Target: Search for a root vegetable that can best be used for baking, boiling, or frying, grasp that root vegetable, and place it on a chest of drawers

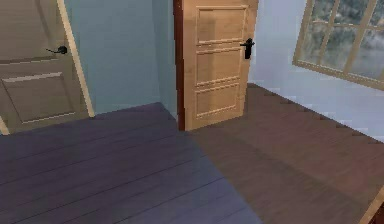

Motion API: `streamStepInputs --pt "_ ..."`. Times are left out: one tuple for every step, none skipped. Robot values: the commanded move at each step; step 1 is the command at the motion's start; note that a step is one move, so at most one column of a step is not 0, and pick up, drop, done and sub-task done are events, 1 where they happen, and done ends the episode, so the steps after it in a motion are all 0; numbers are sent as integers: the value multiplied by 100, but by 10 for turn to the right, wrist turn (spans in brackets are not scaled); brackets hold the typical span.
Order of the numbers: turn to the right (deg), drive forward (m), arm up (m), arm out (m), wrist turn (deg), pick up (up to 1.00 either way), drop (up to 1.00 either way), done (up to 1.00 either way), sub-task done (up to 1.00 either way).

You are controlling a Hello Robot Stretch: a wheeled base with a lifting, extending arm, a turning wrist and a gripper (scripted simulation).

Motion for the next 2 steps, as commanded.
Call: streamStepInputs --pt "0 55 0 0 0 0 0 0 0" --pt "30 0 0 0 0 0 0 0 0"
